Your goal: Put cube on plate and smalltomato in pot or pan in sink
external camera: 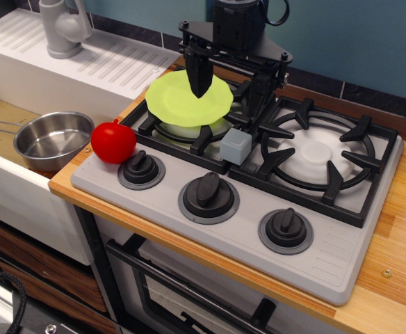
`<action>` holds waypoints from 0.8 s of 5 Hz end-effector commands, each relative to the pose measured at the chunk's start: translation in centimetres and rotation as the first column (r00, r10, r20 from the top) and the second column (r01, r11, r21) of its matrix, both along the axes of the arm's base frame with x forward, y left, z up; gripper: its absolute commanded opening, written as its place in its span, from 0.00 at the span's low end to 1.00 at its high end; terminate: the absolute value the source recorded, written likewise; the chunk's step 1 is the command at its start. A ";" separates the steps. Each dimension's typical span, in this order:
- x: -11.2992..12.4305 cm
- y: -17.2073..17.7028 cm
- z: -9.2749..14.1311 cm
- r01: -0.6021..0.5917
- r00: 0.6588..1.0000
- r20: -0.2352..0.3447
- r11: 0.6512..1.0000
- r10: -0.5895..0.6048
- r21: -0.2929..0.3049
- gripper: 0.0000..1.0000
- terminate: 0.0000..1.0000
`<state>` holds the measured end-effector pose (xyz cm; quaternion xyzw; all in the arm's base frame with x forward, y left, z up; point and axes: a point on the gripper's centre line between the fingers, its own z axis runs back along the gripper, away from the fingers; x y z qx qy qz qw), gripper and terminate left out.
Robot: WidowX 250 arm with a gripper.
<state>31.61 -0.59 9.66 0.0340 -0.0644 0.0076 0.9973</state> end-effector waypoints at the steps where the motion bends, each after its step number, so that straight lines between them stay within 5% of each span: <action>1: 0.0 0.0 0.0 0.000 1.000 0.000 1.000 0.000 0.000 1.00 0.00; 4: 1.7 0.0 -4.4 0.007 0.997 0.072 0.999 -0.004 -0.035 1.00 0.00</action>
